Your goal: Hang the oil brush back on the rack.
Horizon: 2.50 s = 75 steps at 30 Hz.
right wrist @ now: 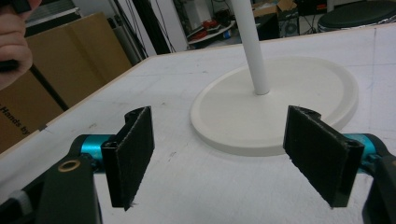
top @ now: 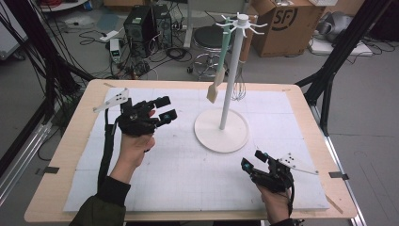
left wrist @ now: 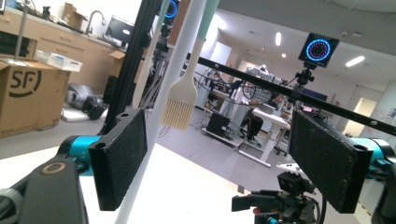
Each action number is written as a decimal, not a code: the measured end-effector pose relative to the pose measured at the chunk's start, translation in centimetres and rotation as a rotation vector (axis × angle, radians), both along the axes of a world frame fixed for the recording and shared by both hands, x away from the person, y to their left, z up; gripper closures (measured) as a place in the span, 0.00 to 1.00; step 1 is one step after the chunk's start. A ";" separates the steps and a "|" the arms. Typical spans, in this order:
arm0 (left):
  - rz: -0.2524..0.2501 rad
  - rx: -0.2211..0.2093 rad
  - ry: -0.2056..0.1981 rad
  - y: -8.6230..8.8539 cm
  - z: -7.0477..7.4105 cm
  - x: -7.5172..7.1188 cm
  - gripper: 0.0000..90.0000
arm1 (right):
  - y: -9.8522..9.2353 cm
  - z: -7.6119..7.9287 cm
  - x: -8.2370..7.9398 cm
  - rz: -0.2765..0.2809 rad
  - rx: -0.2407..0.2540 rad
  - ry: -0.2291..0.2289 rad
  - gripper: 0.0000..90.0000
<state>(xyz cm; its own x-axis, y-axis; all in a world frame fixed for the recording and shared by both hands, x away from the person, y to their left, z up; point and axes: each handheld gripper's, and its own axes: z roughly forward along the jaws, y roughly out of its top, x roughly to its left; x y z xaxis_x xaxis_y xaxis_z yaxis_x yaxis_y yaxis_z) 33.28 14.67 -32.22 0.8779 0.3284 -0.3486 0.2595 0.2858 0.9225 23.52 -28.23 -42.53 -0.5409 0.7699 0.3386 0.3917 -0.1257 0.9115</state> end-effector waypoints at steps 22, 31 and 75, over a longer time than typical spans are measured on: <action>0.088 0.129 -0.038 4.2 -5.1 -3.8 0.23 | 0.5 -0.1 0.2 0.010 -0.004 0.001 0.27; 0.100 0.145 -0.017 4.9 -7.1 -5.0 0.23 | 0.8 -0.1 0.1 0.014 -0.012 0.003 0.26; 0.267 0.295 0.031 8.1 -11.4 -9.2 0.21 | 1.9 -0.2 0.5 0.050 -0.128 -0.017 0.18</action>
